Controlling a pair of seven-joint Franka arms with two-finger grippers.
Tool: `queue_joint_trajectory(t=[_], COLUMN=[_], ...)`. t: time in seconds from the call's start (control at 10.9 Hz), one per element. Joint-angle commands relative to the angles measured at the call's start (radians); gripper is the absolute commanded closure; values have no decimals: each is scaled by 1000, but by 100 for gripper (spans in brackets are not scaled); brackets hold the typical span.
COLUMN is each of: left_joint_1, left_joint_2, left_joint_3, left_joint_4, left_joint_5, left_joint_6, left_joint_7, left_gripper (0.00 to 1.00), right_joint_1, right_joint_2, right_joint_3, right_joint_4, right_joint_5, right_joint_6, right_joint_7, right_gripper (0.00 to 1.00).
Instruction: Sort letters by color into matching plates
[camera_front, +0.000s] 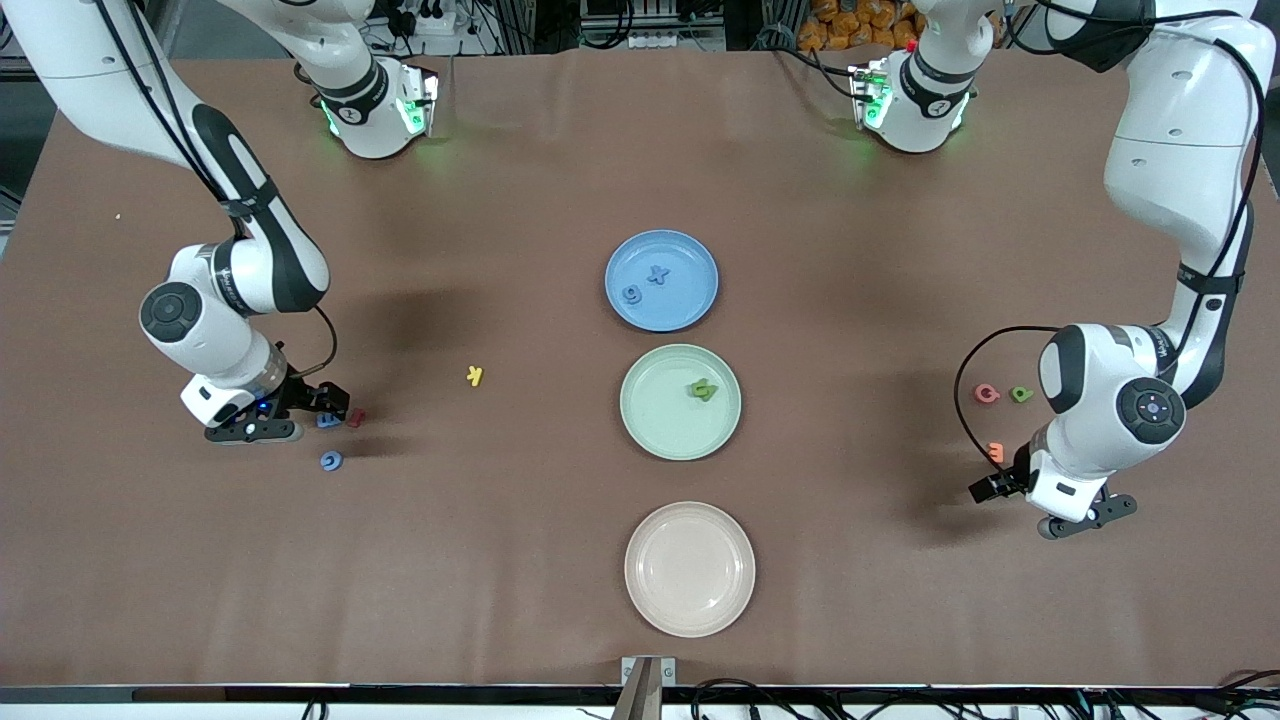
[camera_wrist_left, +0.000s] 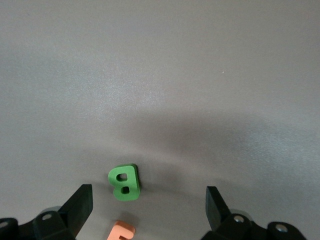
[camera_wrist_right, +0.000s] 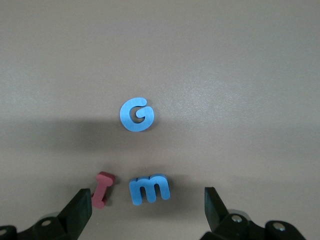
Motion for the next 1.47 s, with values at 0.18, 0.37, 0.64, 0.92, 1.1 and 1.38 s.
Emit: queue_joint_trajectory(t=[0.18, 0.37, 0.64, 0.92, 1.1, 1.38], left_joint_1=[26, 35, 38, 38, 38, 35], left_joint_2=[11, 17, 27, 28, 28, 28], left_joint_3=[-8, -6, -8, -8, -8, -8], left_joint_4=[-5, -5, -7, -5, -5, -5], left_joint_5=[28, 31, 73, 73, 73, 73], left_joint_6=[35, 44, 44, 44, 44, 44], left_joint_7=[6, 7, 7, 7, 7, 6], left_gripper=[0, 0, 15, 41, 50, 70], right_joint_1=[-36, -51, -53, -51, -53, -56], right_joint_2=[25, 36, 45, 53, 53, 59], right_joint_3=[15, 15, 15, 15, 15, 15], right_joint_4=[-12, -20, -22, -23, -23, -25], right_joint_5=[-19, -50, -52, -58, -68, -94], right_joint_6=[57, 83, 89, 93, 97, 99], right_joint_7=[-11, -11, -11, -11, -11, -11], right_gripper=[0, 0, 0, 0, 0, 4])
